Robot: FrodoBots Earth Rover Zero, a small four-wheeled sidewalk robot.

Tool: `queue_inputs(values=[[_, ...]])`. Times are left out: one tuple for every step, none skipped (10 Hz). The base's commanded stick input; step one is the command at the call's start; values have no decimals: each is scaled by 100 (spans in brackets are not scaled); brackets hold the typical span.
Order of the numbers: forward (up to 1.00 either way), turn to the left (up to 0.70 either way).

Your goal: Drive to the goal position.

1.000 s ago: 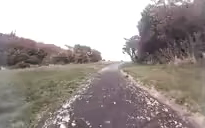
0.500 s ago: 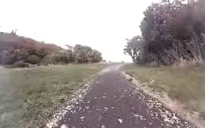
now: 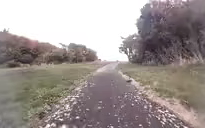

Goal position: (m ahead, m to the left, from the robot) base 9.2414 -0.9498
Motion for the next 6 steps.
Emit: queue_inputs(values=[[100, 0], [100, 0], [100, 0], [100, 0], [100, 0], [100, 0]])
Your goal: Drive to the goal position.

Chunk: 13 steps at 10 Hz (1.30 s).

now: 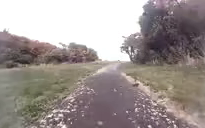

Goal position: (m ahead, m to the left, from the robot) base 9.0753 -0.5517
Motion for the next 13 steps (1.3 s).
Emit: queue_inputs(values=[[100, 0], [100, 0], [100, -5], [100, -16], [100, -40], [100, -28], [100, -16], [100, 0], [100, 0], [100, 0], [100, 0], [100, 0], [100, 0]])
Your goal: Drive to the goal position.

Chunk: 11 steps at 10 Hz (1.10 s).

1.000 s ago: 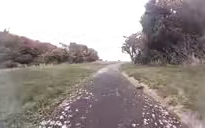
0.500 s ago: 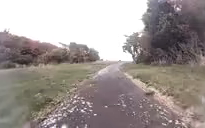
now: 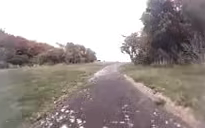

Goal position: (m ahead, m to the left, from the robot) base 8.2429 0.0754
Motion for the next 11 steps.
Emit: queue_inputs(values=[[100, 0], [100, 0], [100, 0], [100, 0], [100, 0], [100, 0], [100, 0], [100, 0], [100, -3], [100, -6], [100, -36]])
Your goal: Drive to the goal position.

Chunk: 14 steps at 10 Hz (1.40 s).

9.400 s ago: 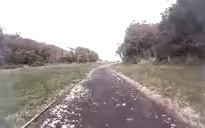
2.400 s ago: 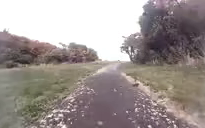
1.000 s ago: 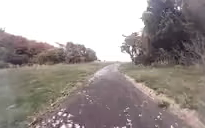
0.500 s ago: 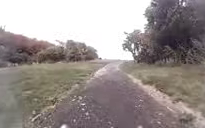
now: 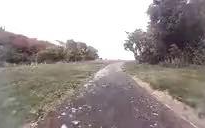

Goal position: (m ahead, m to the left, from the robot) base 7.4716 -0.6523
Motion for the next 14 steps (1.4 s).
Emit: queue_inputs(values=[[100, -37], [100, -10], [100, -4], [100, 0], [100, 0], [100, 0], [100, 0], [100, 0], [100, 0], [100, 0], [100, 0], [100, 0], [100, -18], [100, -28]])
